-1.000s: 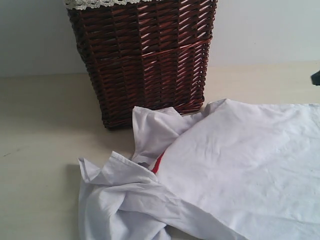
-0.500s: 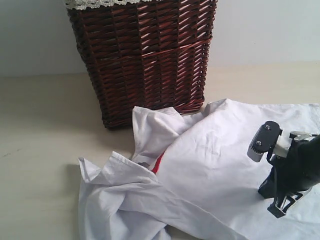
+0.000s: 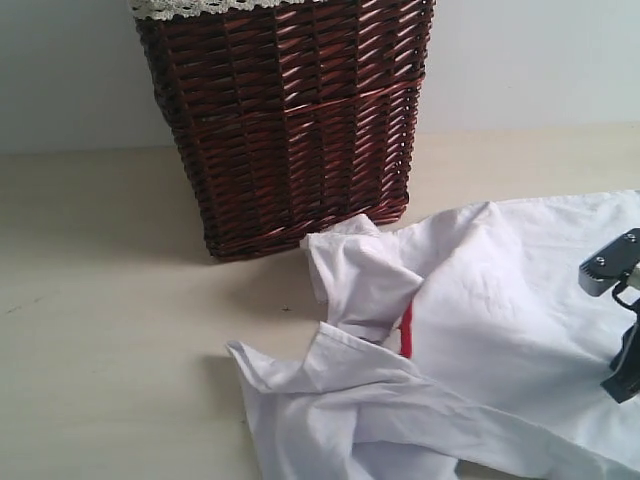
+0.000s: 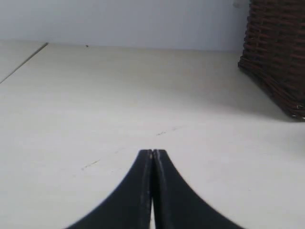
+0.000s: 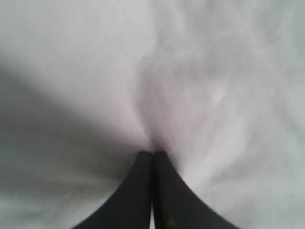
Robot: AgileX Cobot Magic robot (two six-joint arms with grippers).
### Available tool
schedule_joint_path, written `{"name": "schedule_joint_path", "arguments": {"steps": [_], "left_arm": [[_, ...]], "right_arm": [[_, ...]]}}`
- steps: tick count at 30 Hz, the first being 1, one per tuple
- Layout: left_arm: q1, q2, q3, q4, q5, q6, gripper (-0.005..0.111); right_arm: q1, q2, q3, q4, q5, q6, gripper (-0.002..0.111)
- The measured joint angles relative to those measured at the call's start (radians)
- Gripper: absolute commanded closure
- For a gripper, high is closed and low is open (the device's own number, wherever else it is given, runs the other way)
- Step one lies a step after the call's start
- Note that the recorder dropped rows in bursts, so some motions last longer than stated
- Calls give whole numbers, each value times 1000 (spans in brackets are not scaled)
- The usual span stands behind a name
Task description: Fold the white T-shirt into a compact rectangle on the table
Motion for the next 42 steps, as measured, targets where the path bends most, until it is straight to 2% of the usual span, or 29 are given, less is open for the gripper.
{"name": "schedule_joint_path", "arguments": {"steps": [5, 11, 15, 17, 21, 23, 25, 29, 32, 35, 39, 41, 42], "left_arm": [[0, 0, 0, 0, 0, 0, 107], [0, 0, 0, 0, 0, 0, 107], [0, 0, 0, 0, 0, 0, 107], [0, 0, 0, 0, 0, 0, 107], [0, 0, 0, 0, 0, 0, 107], [0, 0, 0, 0, 0, 0, 107], [0, 0, 0, 0, 0, 0, 107], [0, 0, 0, 0, 0, 0, 107], [0, 0, 0, 0, 0, 0, 107], [0, 0, 0, 0, 0, 0, 107], [0, 0, 0, 0, 0, 0, 107], [0, 0, 0, 0, 0, 0, 107], [0, 0, 0, 0, 0, 0, 107]], "right_arm": [[-68, -4, 0, -54, -43, 12, 106], [-77, -104, 31, -56, -36, -28, 82], [-77, -244, 34, 128, -2, -260, 64], [-79, -305, 34, 319, 75, -475, 60], [-67, -364, 35, 731, 354, -880, 59], [-10, -366, 35, 888, 468, -1033, 59], [81, -356, 35, 985, 494, -1122, 59], [267, -275, 8, 1035, 448, -1171, 59], [365, -187, -36, 1041, 405, -1171, 59], [414, -97, -78, 1045, 354, -1171, 59], [425, 7, -105, 1051, 317, -1171, 60], [425, 34, -108, 1046, 315, -1171, 66], [425, 41, -108, 1040, 321, -1171, 74]]}}
